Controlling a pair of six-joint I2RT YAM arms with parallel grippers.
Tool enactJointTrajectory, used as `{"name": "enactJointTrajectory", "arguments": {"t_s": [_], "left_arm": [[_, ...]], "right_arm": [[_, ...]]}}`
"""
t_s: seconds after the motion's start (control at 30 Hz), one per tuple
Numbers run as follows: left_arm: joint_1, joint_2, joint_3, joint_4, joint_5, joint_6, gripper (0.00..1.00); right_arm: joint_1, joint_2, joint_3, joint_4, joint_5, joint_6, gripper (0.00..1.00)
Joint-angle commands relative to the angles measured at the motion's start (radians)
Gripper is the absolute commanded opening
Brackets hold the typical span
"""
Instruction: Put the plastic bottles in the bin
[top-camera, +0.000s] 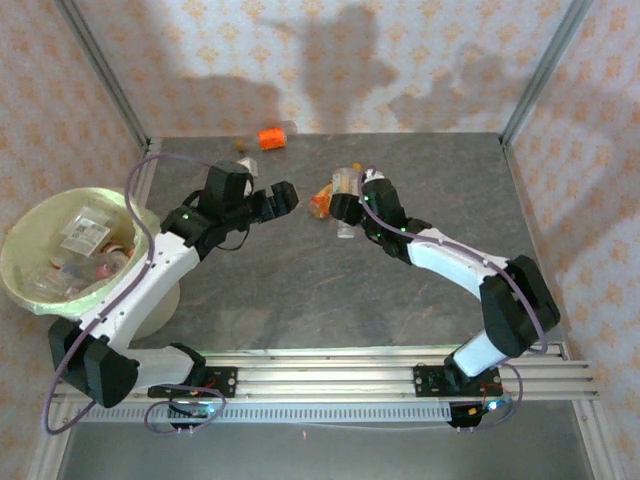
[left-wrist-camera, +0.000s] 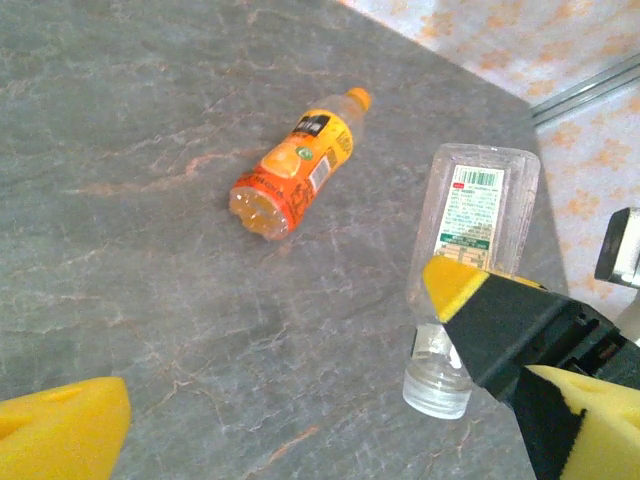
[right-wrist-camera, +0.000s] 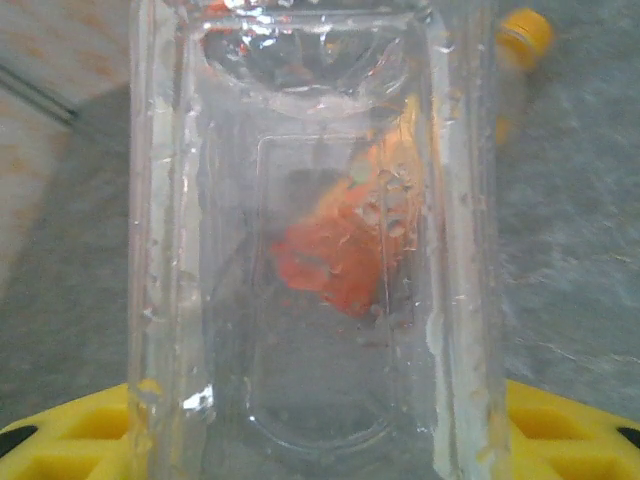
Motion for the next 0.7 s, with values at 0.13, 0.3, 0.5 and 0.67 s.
{"name": "enactJointTrajectory", "arguments": {"t_s": [0.13, 0.3, 0.5, 0.67], "left_arm": [[0.010, -0.062, -0.045, 0.078, 0.187, 0.221, 1.00], [0.010, -0.042, -0.037, 0.106, 0.273, 0.281, 1.00], [0.026, -0.061, -0.110, 0.372, 0.405, 0.166, 1.00], [0.127, -0.006, -0.099, 0.652, 0.509, -0.192, 1.00]], "right_arm": [[0.006, -0.067, 0.005, 0.207, -0.189, 0.134, 0.38], [0.011, -0.072, 0.038, 0.239, -0.240, 0.188, 0.38], [0.019, -0.063, 0.045, 0.378, -0.373, 0.241, 0.38], [0.047, -0.066, 0.063, 0.366, -0.424, 0.095, 0.39]]}}
